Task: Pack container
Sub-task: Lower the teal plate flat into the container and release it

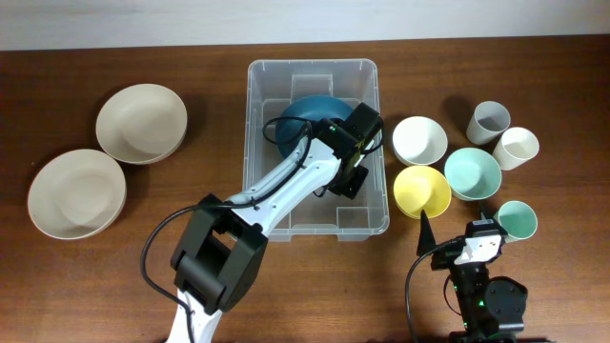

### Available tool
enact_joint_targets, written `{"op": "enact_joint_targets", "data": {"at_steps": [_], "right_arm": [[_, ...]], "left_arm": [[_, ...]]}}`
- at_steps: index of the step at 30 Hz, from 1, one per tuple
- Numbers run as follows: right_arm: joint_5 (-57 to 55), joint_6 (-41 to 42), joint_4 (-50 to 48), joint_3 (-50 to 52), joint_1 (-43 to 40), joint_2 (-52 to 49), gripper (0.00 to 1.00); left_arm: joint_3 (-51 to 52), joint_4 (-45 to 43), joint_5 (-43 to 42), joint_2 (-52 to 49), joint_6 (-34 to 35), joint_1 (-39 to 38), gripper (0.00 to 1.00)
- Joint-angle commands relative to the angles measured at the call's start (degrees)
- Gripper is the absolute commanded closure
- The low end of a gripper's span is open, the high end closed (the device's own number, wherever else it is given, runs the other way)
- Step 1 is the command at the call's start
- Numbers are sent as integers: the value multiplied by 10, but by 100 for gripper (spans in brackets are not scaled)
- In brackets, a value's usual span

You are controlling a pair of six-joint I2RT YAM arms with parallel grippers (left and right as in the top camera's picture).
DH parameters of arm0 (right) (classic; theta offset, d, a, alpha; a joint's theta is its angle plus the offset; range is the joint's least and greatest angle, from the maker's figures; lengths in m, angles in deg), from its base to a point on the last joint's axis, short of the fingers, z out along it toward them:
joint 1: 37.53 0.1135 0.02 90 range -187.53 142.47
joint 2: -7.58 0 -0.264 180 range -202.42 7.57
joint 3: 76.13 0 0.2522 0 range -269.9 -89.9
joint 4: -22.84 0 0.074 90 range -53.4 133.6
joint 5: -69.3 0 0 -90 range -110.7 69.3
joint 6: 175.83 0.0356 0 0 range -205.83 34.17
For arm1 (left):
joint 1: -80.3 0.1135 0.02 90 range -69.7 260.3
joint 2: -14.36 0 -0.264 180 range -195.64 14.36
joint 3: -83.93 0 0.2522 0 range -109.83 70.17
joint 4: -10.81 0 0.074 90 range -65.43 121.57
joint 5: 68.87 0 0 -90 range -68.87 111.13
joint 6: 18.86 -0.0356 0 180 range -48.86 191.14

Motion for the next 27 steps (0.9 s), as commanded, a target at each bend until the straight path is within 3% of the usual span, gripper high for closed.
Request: {"op": "enact_joint_targets", "data": {"at_steps": [1,27], "right_arm": [[-1,1,3,3,0,5,1],[-1,1,3,3,0,4,1]], "left_arm": [[-5,-12,-6,-2,-27,3,99],[-3,-34,-2,-34,-57,5,99]]}}
